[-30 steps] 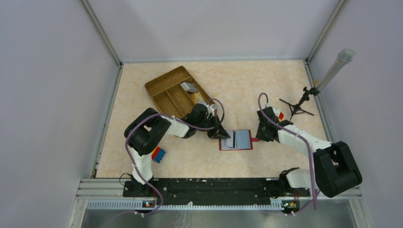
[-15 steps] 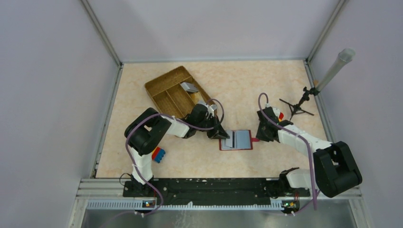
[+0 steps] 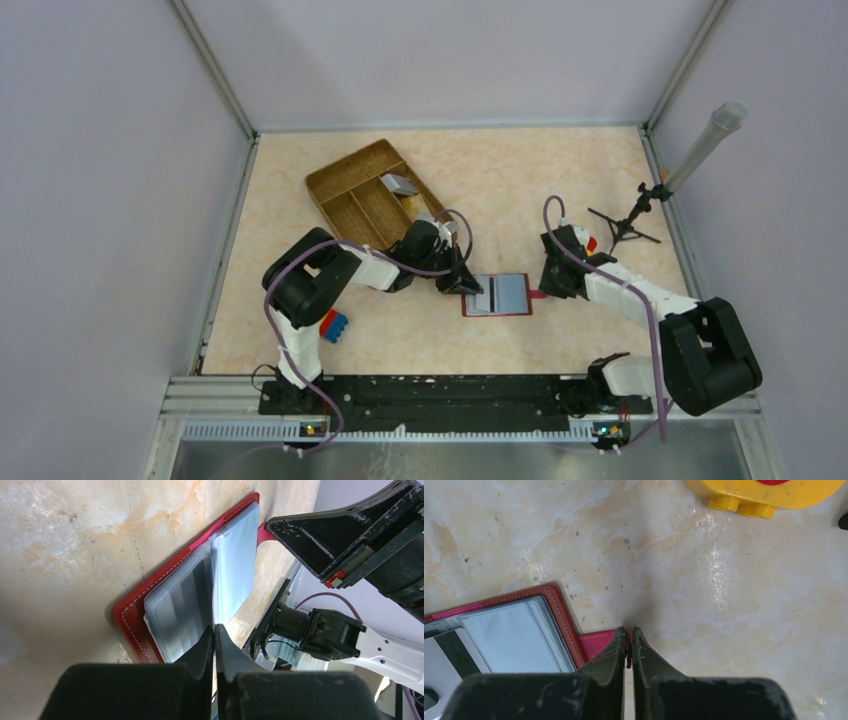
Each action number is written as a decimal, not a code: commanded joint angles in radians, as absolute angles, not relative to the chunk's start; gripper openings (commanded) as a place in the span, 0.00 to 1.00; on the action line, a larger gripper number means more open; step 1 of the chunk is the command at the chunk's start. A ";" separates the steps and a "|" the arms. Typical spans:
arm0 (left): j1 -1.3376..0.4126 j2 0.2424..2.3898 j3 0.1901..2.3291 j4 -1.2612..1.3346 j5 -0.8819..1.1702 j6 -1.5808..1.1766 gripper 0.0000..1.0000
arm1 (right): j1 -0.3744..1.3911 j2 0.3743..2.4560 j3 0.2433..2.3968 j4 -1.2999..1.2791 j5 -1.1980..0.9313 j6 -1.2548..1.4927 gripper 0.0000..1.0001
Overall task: Put the credit cards into the card holder
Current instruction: Insert the credit card into the card holder, then close the card holder at the center of the board.
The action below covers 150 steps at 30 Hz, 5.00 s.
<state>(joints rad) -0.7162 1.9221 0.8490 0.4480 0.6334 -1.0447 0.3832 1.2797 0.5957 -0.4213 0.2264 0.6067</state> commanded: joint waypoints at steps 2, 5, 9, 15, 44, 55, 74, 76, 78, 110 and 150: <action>-0.737 1.924 0.862 0.461 0.656 -1.037 0.00 | 0.375 1.279 0.595 -0.431 0.249 0.616 0.00; -0.739 1.933 0.865 0.486 0.665 -1.040 0.00 | 0.375 1.278 0.595 -0.431 0.249 0.614 0.00; -0.742 1.941 0.869 0.497 0.666 -1.040 0.00 | 0.374 1.278 0.595 -0.433 0.248 0.614 0.00; -0.744 1.952 0.876 0.502 0.666 -1.040 0.00 | 0.375 1.280 0.595 -0.429 0.244 0.614 0.00; -0.765 1.971 0.859 0.534 0.563 -1.100 0.00 | 0.375 1.276 0.603 -0.428 0.227 0.610 0.00; -0.785 1.911 0.927 0.267 0.459 -0.989 0.22 | 0.375 1.238 0.598 -0.442 0.243 0.611 0.00; -0.838 1.838 1.075 -0.165 0.251 -0.828 0.54 | 0.375 1.210 0.606 -0.452 0.251 0.609 0.00; -0.843 1.831 1.074 -0.163 0.255 -0.831 0.55 | 0.374 1.208 0.605 -0.453 0.251 0.609 0.00; -0.850 1.827 1.074 -0.159 0.268 -0.835 0.54 | 0.375 1.207 0.604 -0.454 0.251 0.609 0.00; -0.868 1.941 1.103 0.063 0.401 -0.880 0.52 | 0.375 1.213 0.591 -0.435 0.226 0.612 0.00; -0.944 2.056 1.310 0.068 0.389 -0.878 0.53 | 0.375 1.224 0.576 -0.422 0.206 0.613 0.00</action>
<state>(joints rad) -0.9257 2.0411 1.2469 0.0853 0.4011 -0.8986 0.3828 1.2316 0.5953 -0.4412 0.2161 0.6060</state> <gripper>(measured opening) 0.528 0.018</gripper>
